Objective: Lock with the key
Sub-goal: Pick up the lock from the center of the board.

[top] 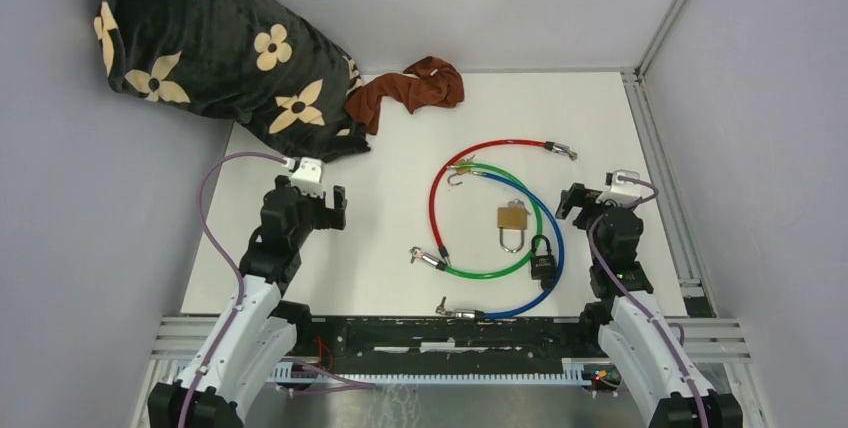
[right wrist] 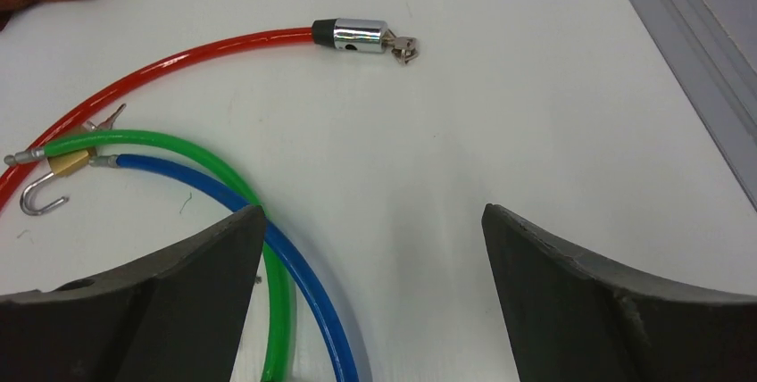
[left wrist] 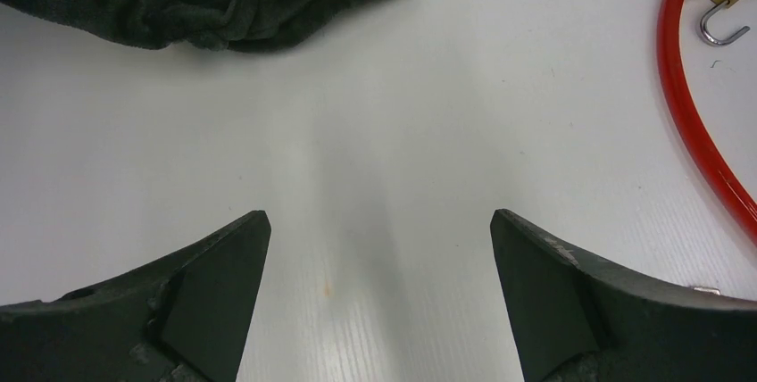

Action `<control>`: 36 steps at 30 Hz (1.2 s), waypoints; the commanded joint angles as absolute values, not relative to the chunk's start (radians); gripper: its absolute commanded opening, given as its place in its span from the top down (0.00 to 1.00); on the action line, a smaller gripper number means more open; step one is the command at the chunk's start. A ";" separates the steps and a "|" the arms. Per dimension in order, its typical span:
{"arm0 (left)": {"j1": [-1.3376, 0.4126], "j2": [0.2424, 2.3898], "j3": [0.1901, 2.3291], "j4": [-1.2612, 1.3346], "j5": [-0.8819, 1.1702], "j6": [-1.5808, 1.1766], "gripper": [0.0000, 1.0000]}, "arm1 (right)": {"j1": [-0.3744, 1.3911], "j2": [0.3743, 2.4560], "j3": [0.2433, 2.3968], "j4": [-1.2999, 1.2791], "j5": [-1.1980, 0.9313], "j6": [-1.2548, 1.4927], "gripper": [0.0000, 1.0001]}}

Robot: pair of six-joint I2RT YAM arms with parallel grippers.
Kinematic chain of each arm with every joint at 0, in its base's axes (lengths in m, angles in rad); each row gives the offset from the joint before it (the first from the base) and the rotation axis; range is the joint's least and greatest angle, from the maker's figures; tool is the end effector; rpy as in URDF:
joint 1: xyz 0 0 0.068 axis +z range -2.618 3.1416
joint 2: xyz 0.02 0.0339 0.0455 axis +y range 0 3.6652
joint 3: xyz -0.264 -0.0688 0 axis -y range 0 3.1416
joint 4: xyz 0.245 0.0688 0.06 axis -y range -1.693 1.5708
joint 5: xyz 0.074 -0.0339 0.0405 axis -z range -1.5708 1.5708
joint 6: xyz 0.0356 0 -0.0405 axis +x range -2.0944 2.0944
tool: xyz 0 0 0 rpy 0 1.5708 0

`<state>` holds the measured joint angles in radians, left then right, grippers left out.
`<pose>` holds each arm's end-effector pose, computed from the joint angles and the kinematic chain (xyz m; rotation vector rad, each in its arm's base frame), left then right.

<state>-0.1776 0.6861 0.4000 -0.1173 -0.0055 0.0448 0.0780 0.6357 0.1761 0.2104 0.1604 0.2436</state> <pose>0.1659 -0.0296 0.2261 0.2156 1.9633 -0.0811 0.1595 0.0068 0.1884 0.2630 1.7984 0.0819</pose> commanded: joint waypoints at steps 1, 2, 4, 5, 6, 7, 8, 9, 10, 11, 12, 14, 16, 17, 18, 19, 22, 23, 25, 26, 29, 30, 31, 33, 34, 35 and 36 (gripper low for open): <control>-0.166 0.670 0.399 -0.078 -0.005 0.014 0.00 | 0.077 0.600 0.154 0.273 0.247 0.318 0.02; -0.165 0.670 0.399 -0.078 -0.005 0.014 0.00 | 0.076 0.595 0.150 0.282 0.226 0.320 0.02; -0.164 0.668 0.399 -0.079 -0.005 0.016 0.00 | 0.076 0.595 0.155 0.296 0.160 0.320 0.02; -0.163 0.666 0.399 -0.080 0.013 0.019 0.00 | 0.076 0.594 0.161 0.301 0.109 0.321 0.02; -0.163 0.664 0.399 -0.081 0.020 0.021 0.00 | 0.076 0.593 0.167 0.307 0.067 0.319 0.02; -0.163 0.663 0.398 -0.080 0.024 0.021 0.00 | 0.076 0.588 0.178 0.306 0.017 0.315 0.02; -0.162 0.662 0.397 -0.081 0.025 0.024 0.00 | 0.076 0.581 0.191 0.303 -0.030 0.306 0.02; -0.160 0.660 0.397 -0.081 0.025 0.026 0.00 | 0.076 0.573 0.196 0.317 -0.070 0.304 0.02; -0.161 0.659 0.397 -0.081 0.026 0.028 0.00 | 0.076 0.566 0.193 0.348 -0.111 0.306 0.02; -0.160 0.657 0.396 -0.081 0.026 0.032 0.00 | 0.076 0.562 0.187 0.384 -0.176 0.297 0.02; -0.160 0.654 0.395 -0.081 0.028 0.036 0.00 | 0.076 0.563 0.177 0.438 -0.262 0.295 0.02; -0.160 0.646 0.393 -0.081 0.043 0.042 0.00 | 0.076 0.609 0.186 0.519 -0.402 0.364 0.04; -0.159 0.640 0.391 -0.083 0.059 0.048 0.00 | 0.097 0.716 0.250 0.521 -0.508 0.405 0.13; -0.158 0.639 0.391 -0.082 0.063 0.050 0.00 | 0.139 0.763 0.297 0.434 -0.497 0.391 0.17; -0.158 0.638 0.391 -0.082 0.064 0.051 0.00 | 0.212 0.823 0.375 0.320 -0.414 0.336 0.20; -0.157 0.638 0.391 -0.082 0.066 0.050 0.00 | 0.299 0.874 0.463 0.170 -0.267 0.279 0.21; -0.150 0.637 0.389 -0.082 0.069 0.051 0.00 | 0.557 1.092 0.685 -0.160 0.109 0.212 0.24; -0.148 0.635 0.390 -0.083 0.072 0.051 0.00 | 0.598 1.171 0.747 -0.216 0.153 0.225 0.26; -0.141 0.635 0.390 -0.084 0.077 0.052 0.00 | 0.681 1.294 0.839 -0.280 0.188 0.235 0.28; -0.139 0.635 0.390 -0.085 0.080 0.053 0.00 | 0.729 1.341 0.867 -0.291 0.209 0.241 0.28; -0.135 0.636 0.391 -0.087 0.088 0.055 0.00 | 0.820 1.477 0.945 -0.281 0.206 0.259 0.27; -0.135 0.636 0.391 -0.087 0.091 0.055 0.00 | 0.836 1.517 0.971 -0.277 0.197 0.263 0.27; -0.135 0.638 0.391 -0.087 0.093 0.057 0.00 | 0.851 1.563 0.995 -0.278 0.186 0.267 0.27; -0.134 0.638 0.393 -0.089 0.097 0.056 0.00 | 0.871 1.648 1.046 -0.279 0.157 0.265 0.26; -0.134 0.638 0.393 -0.089 0.099 0.058 0.00 | 0.876 1.693 1.075 -0.289 0.156 0.266 0.26; -0.133 0.638 0.393 -0.089 0.101 0.059 0.00 | 0.883 1.726 1.101 -0.299 0.154 0.261 0.26; -0.134 0.638 0.393 -0.090 0.104 0.059 0.00 | 0.887 1.764 1.117 -0.301 0.155 0.258 0.26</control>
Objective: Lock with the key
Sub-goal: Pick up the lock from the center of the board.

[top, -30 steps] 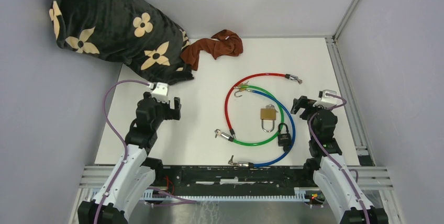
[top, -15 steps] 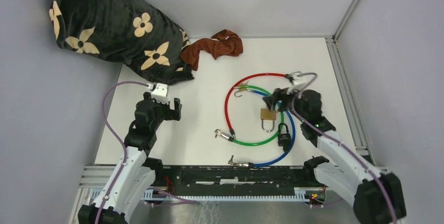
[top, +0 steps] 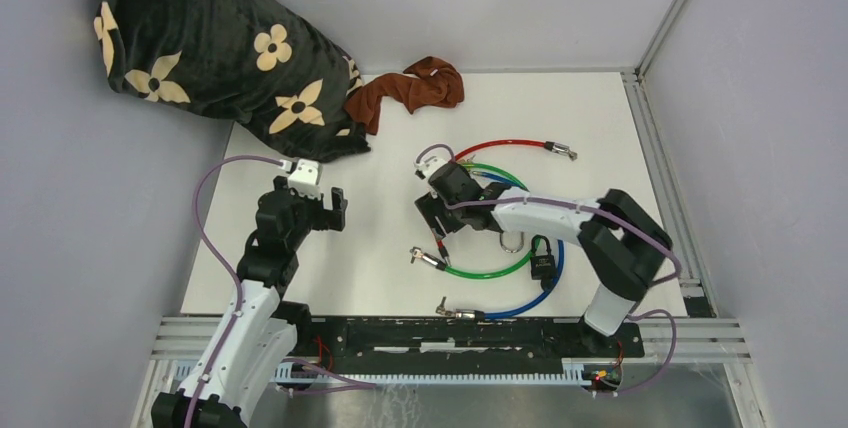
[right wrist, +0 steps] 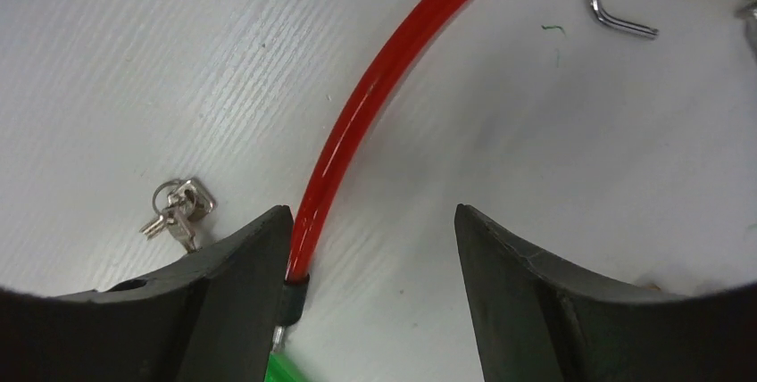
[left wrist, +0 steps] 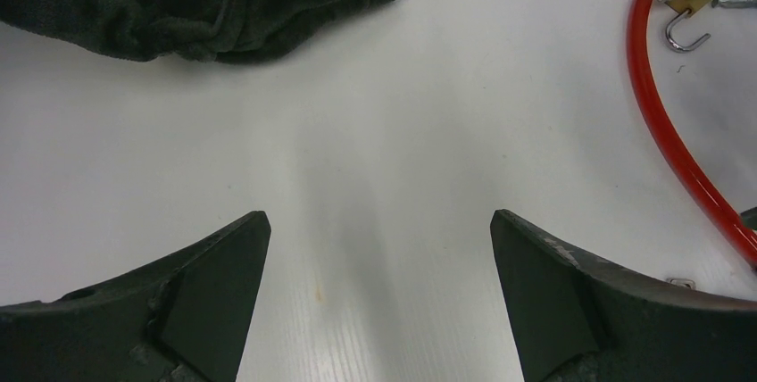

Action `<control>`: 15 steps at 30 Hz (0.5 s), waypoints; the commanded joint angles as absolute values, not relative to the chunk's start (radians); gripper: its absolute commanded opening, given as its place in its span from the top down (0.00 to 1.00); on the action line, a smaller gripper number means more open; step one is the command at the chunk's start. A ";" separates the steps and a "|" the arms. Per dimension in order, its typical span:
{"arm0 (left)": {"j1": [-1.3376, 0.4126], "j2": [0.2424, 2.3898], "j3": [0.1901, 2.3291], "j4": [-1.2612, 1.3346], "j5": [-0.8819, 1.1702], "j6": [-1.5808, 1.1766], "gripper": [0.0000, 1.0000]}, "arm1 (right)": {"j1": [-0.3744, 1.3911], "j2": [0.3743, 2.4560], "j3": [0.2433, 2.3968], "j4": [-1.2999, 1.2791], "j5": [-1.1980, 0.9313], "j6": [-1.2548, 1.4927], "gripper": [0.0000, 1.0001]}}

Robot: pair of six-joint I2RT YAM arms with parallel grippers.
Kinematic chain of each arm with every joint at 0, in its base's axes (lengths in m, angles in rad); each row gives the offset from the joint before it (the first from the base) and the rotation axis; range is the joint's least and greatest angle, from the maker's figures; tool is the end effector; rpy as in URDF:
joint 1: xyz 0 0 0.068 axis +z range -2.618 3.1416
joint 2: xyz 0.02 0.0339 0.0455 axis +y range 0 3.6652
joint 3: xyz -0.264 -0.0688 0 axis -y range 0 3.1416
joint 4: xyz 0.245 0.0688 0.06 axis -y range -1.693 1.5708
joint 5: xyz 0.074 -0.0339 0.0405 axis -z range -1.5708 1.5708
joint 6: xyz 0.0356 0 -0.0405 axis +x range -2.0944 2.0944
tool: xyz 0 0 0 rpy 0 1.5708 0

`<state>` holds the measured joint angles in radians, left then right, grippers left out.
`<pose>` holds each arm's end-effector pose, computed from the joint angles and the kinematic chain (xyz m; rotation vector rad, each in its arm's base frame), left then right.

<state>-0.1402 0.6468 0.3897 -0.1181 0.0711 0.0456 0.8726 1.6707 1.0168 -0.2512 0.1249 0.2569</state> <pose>0.1615 -0.0253 0.2282 0.2275 1.9339 -0.1318 0.2251 0.2613 0.1888 -0.7047 2.3942 0.3299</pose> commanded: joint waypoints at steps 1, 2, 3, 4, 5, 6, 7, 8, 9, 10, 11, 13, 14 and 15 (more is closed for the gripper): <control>-0.134 0.637 0.393 -0.090 0.106 0.060 0.00 | 0.889 1.791 1.131 -0.302 0.155 0.257 0.26; -0.133 0.639 0.393 -0.090 0.106 0.061 0.00 | 0.889 1.822 1.139 -0.300 0.150 0.255 0.27; -0.133 0.638 0.393 -0.090 0.106 0.062 0.00 | 0.890 1.848 1.149 -0.300 0.144 0.255 0.27; -0.133 0.638 0.393 -0.090 0.106 0.062 0.00 | 0.891 1.868 1.156 -0.303 0.142 0.254 0.28; -0.134 0.639 0.393 -0.090 0.107 0.062 0.00 | 0.891 1.887 1.162 -0.302 0.139 0.254 0.30; -0.134 0.640 0.393 -0.090 0.107 0.061 0.00 | 0.891 1.900 1.164 -0.300 0.135 0.254 0.33; -0.135 0.640 0.393 -0.090 0.109 0.061 0.00 | 0.891 1.913 1.164 -0.297 0.124 0.253 0.38; -0.134 0.641 0.394 -0.092 0.110 0.063 0.00 | 0.891 1.923 1.165 -0.293 0.114 0.250 0.48; -0.134 0.642 0.394 -0.092 0.111 0.063 0.00 | 0.891 1.929 1.164 -0.292 0.096 0.245 0.59; -0.134 0.643 0.394 -0.093 0.113 0.063 0.00 | 0.891 1.932 1.165 -0.290 0.075 0.241 0.71; -0.135 0.643 0.395 -0.094 0.116 0.064 0.00 | 0.891 1.928 1.164 -0.287 0.061 0.239 0.81; -0.134 0.644 0.398 -0.101 0.131 0.072 0.00 | 0.891 1.906 1.168 -0.277 0.047 0.236 0.99; -0.133 0.645 0.402 -0.110 0.153 0.077 0.01 | 0.891 1.888 1.169 -0.268 0.046 0.232 1.00; -0.134 0.648 0.416 -0.126 0.179 0.073 0.05 | 0.891 1.862 1.167 -0.247 0.043 0.224 1.00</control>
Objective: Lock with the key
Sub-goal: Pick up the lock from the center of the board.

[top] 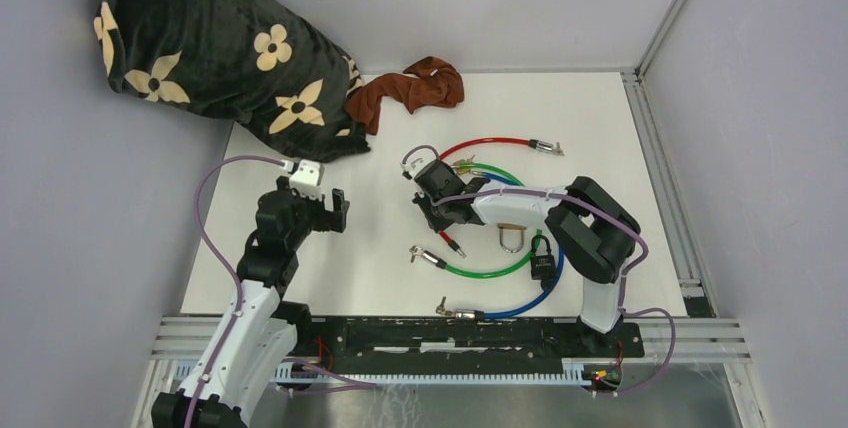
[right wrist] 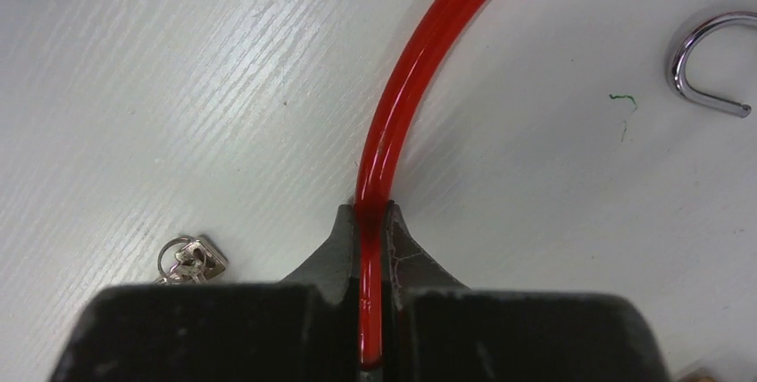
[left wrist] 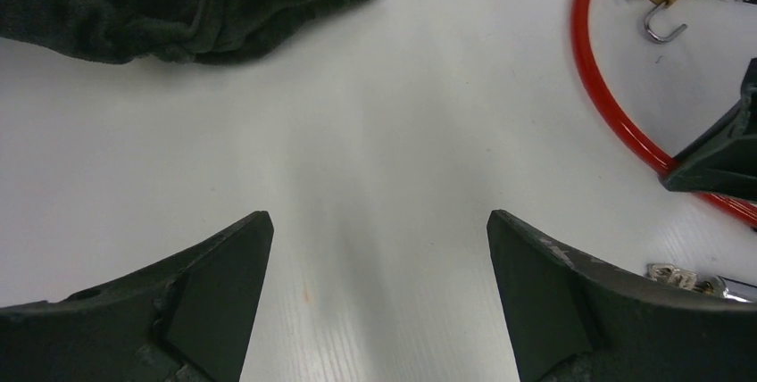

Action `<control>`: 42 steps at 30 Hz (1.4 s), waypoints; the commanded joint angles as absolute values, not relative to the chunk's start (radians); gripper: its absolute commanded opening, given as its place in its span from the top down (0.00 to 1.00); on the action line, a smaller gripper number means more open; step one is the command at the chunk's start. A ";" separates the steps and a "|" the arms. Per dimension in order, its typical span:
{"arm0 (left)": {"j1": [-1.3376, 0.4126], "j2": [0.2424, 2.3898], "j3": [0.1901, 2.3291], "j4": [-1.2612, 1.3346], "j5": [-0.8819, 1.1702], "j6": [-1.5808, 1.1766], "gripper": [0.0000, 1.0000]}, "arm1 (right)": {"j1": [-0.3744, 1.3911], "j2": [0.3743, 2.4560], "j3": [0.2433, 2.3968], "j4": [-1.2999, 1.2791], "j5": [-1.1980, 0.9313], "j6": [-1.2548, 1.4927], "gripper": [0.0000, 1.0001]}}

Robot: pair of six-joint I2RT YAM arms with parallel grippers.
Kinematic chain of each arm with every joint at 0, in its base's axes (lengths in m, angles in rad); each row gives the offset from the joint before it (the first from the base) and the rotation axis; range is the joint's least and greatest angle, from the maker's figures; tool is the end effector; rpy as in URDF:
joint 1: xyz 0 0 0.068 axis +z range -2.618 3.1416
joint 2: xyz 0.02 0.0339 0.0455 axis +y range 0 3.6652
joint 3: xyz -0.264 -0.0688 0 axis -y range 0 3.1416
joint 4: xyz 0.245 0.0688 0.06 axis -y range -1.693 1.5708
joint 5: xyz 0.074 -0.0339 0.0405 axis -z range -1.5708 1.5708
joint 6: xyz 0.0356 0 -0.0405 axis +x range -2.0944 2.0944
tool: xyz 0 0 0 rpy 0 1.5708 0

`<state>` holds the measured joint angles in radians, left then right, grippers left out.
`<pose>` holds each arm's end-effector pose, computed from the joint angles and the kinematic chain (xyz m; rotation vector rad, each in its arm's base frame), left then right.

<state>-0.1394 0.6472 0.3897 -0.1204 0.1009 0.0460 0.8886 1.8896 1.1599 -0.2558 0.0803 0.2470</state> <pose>0.1612 -0.0262 0.2279 0.2469 1.9343 -0.1601 0.2455 0.2977 0.1543 -0.7859 2.4645 0.3315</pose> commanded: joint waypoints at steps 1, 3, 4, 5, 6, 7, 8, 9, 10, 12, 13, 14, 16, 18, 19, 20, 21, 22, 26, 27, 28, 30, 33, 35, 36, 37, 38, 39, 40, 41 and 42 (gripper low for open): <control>-0.134 0.653 0.440 -0.147 0.230 0.059 0.08 | 0.893 1.825 1.156 -0.216 0.039 0.214 1.00; -0.135 0.672 0.499 -0.179 0.345 -0.026 0.14 | 0.907 1.738 1.109 -0.105 0.030 0.188 1.00; -0.137 0.687 0.523 -0.176 0.399 -0.093 0.17 | 0.914 1.688 1.072 -0.046 0.026 0.176 1.00; -0.140 0.703 0.548 -0.167 0.437 -0.208 0.19 | 0.925 1.647 1.028 0.033 0.020 0.167 1.00; -0.146 0.724 0.558 -0.158 0.473 -0.299 0.21 | 0.932 1.604 0.993 0.101 0.016 0.165 1.00; -0.154 0.744 0.562 -0.151 0.494 -0.377 0.22 | 0.941 1.568 0.952 0.149 0.011 0.163 1.00; -0.163 0.766 0.557 -0.142 0.519 -0.450 0.23 | 0.948 1.538 0.918 0.198 0.006 0.160 1.00; -0.172 0.785 0.547 -0.130 0.551 -0.509 0.23 | 0.956 1.518 0.894 0.235 0.005 0.154 1.00; -0.180 0.800 0.532 -0.114 0.577 -0.560 0.23 | 0.966 1.503 0.871 0.261 0.005 0.146 1.00; -0.190 0.812 0.491 -0.062 0.609 -0.642 0.17 | 0.992 1.484 0.840 0.299 0.005 0.128 1.00; -0.195 0.814 0.471 -0.028 0.614 -0.671 0.13 | 1.007 1.479 0.829 0.321 0.005 0.122 1.00; -0.198 0.817 0.456 -0.007 0.614 -0.694 0.10 | 1.020 1.471 0.817 0.339 0.008 0.118 1.00; -0.200 0.825 0.439 0.056 0.612 -0.740 0.04 | 1.049 1.462 0.800 0.381 0.006 0.108 1.00; -0.200 0.833 0.431 0.101 0.615 -0.782 0.02 | 1.075 1.459 0.802 0.397 0.005 0.092 1.00; -0.200 0.835 0.426 0.114 0.617 -0.798 0.02 | 1.087 1.462 0.808 0.400 0.003 0.082 1.00; -0.202 0.837 0.422 0.125 0.621 -0.806 0.03 | 1.098 1.465 0.814 0.399 0.003 0.071 1.00; -0.201 0.837 0.418 0.127 0.621 -0.808 0.05 | 1.106 1.468 0.819 0.401 0.003 0.061 1.00; -0.201 0.837 0.411 0.125 0.618 -0.808 0.10 | 1.115 1.469 0.819 0.409 0.002 0.050 1.00; -0.201 0.837 0.369 0.095 0.600 -0.801 0.23 | 1.139 1.458 0.805 0.456 -0.046 0.024 1.00; -0.201 0.837 0.361 0.092 0.598 -0.803 0.26 | 1.143 1.457 0.803 0.462 -0.053 0.016 1.00; -0.202 0.836 0.355 0.089 0.596 -0.807 0.29 | 1.144 1.455 0.802 0.465 -0.058 0.013 1.00; -0.203 0.836 0.354 0.090 0.590 -0.810 0.42 | 1.144 1.455 0.798 0.466 -0.071 0.008 1.00; -0.201 0.827 0.373 0.105 0.584 -0.789 0.81 | 1.144 1.450 0.791 0.461 -0.109 0.008 1.00; -0.201 0.817 0.400 0.093 0.587 -0.726 0.97 | 1.143 1.431 0.785 0.442 -0.135 -0.030 0.94; -0.201 0.813 0.421 0.073 0.598 -0.665 0.97 | 1.139 1.406 0.780 0.424 -0.143 -0.046 0.72; -0.202 0.806 0.445 0.045 0.611 -0.586 0.98 | 1.133 1.379 0.774 0.402 -0.149 -0.068 0.51; -0.202 0.803 0.476 -0.023 0.626 -0.495 0.98 | 1.124 1.338 0.769 0.373 -0.133 -0.082 0.37; -0.201 0.801 0.512 -0.081 0.647 -0.382 0.98 | 1.112 1.295 0.762 0.344 -0.113 -0.100 0.29; -0.201 0.800 0.549 -0.139 0.667 -0.264 0.98 | 1.095 1.240 0.750 0.322 -0.084 -0.116 0.20; -0.201 0.801 0.593 -0.207 0.690 -0.126 0.98 | 1.074 1.190 0.736 0.304 -0.061 -0.127 0.08; -0.203 0.802 0.634 -0.277 0.714 0.009 0.98 | 1.041 1.131 0.716 0.296 -0.047 -0.139 0.02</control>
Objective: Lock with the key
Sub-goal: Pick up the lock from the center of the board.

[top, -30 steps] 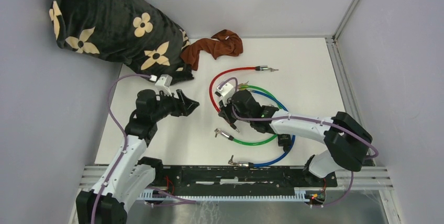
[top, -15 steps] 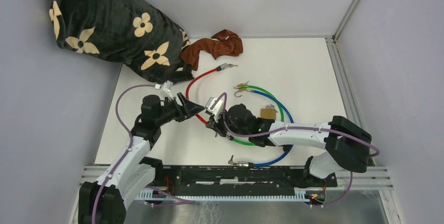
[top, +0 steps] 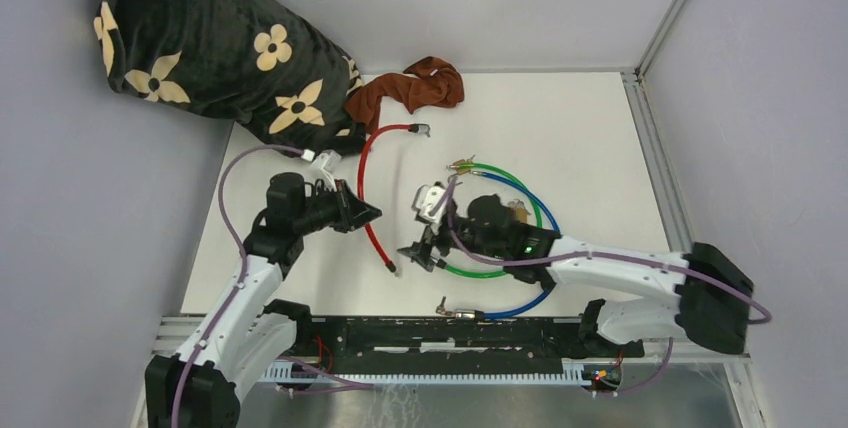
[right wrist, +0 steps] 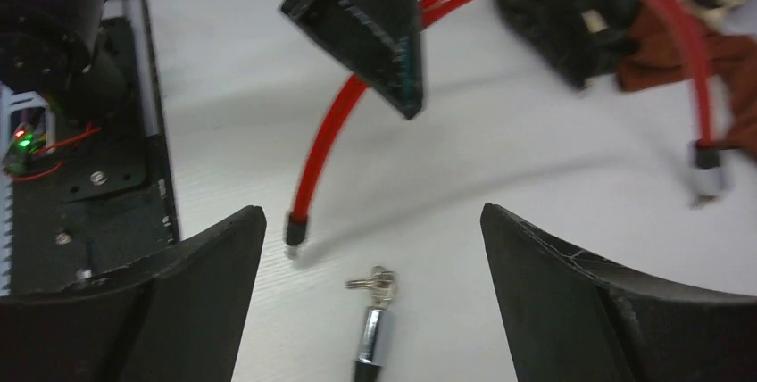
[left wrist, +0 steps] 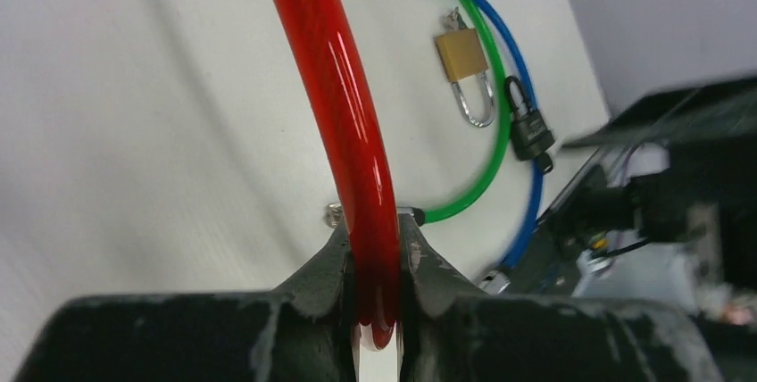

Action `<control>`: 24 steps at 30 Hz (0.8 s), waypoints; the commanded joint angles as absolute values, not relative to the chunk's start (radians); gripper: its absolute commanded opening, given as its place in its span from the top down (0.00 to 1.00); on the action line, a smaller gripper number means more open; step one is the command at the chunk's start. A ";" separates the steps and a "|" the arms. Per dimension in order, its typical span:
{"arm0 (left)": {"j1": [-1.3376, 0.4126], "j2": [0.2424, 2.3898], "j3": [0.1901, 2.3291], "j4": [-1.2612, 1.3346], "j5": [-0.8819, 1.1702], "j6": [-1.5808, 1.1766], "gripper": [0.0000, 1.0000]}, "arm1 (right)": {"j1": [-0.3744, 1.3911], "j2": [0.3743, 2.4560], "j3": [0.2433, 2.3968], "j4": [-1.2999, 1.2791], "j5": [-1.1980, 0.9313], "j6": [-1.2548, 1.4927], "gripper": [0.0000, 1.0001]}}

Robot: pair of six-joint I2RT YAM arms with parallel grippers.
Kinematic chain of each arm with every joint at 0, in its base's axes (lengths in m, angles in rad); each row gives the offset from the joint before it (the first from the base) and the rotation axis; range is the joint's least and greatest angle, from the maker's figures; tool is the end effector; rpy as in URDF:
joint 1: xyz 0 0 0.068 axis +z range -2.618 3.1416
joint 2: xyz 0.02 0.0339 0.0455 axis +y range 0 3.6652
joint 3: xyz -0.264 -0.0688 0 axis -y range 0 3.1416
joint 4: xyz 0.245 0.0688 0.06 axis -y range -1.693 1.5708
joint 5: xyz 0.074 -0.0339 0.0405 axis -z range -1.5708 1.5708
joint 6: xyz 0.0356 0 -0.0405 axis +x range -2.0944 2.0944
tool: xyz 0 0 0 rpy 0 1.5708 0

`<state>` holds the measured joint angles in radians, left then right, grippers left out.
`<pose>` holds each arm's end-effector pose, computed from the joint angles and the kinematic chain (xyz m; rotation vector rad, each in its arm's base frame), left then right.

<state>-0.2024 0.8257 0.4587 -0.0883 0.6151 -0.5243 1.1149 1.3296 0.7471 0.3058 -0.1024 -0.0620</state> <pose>0.1759 -0.0571 0.2303 0.0729 2.1036 -1.0707 0.1287 0.2708 0.2553 -1.1317 1.5615 0.8170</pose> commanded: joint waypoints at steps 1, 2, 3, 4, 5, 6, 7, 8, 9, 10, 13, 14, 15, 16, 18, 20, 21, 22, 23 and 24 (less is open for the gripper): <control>-0.203 0.804 0.677 -0.347 0.737 0.138 0.98 | 1.011 1.074 0.700 0.289 -0.052 -0.152 0.02; -0.203 0.802 0.719 -0.423 0.762 0.307 0.98 | 0.969 1.027 0.688 0.273 -0.071 -0.164 0.02; -0.203 0.802 0.756 -0.490 0.786 0.422 0.98 | 0.926 0.996 0.685 0.255 -0.106 -0.175 0.02; -0.203 0.801 0.796 -0.565 0.805 0.527 0.98 | 0.893 0.967 0.688 0.229 -0.133 -0.184 0.02; -0.203 0.803 0.845 -0.634 0.821 0.630 0.98 | 0.861 0.948 0.697 0.205 -0.152 -0.197 0.02; -0.203 0.807 0.868 -0.700 0.830 0.712 0.98 | 0.840 0.934 0.706 0.180 -0.166 -0.217 0.02; -0.203 0.814 0.914 -0.754 0.833 0.776 0.98 | 0.828 0.924 0.714 0.161 -0.181 -0.242 0.02; -0.203 0.821 0.946 -0.795 0.829 0.818 0.98 | 0.822 0.918 0.718 0.145 -0.196 -0.283 0.02; -0.202 0.826 0.973 -0.826 0.822 0.847 0.98 | 0.821 0.912 0.718 0.136 -0.201 -0.309 0.02; -0.202 0.827 0.997 -0.846 0.815 0.870 0.98 | 0.819 0.906 0.719 0.131 -0.203 -0.338 0.02; -0.202 0.812 1.040 -0.876 0.804 0.911 0.98 | 0.816 0.898 0.724 0.111 -0.211 -0.388 0.02; -0.202 0.803 1.045 -0.877 0.803 0.911 0.98 | 0.815 0.899 0.724 0.106 -0.216 -0.396 0.02; -0.202 0.792 1.045 -0.878 0.810 0.910 0.98 | 0.814 0.904 0.724 0.099 -0.226 -0.401 0.02; -0.204 0.780 1.041 -0.883 0.820 0.914 0.98 | 0.814 0.916 0.724 0.086 -0.242 -0.407 0.02; -0.203 0.752 1.020 -0.887 0.841 0.923 0.98 | 0.814 0.943 0.731 0.051 -0.277 -0.420 0.02; -0.202 0.728 0.998 -0.888 0.854 0.931 0.98 | 0.813 0.970 0.735 0.027 -0.307 -0.419 0.02; -0.204 0.721 0.991 -0.888 0.859 0.931 0.98 | 0.813 0.979 0.735 0.022 -0.322 -0.419 0.02; -0.203 0.716 0.987 -0.889 0.864 0.929 0.98 | 0.811 0.984 0.733 0.021 -0.339 -0.421 0.02; -0.203 0.713 0.986 -0.890 0.867 0.924 0.98 | 0.808 0.990 0.732 0.022 -0.361 -0.425 0.02; -0.203 0.712 0.986 -0.890 0.871 0.919 0.98 | 0.804 0.995 0.729 0.026 -0.376 -0.425 0.02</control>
<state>-0.2031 0.7345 0.9852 -0.9104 0.7925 0.8692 0.8158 0.9779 0.7013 0.0448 -0.2893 -0.3954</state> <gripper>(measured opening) 0.185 0.979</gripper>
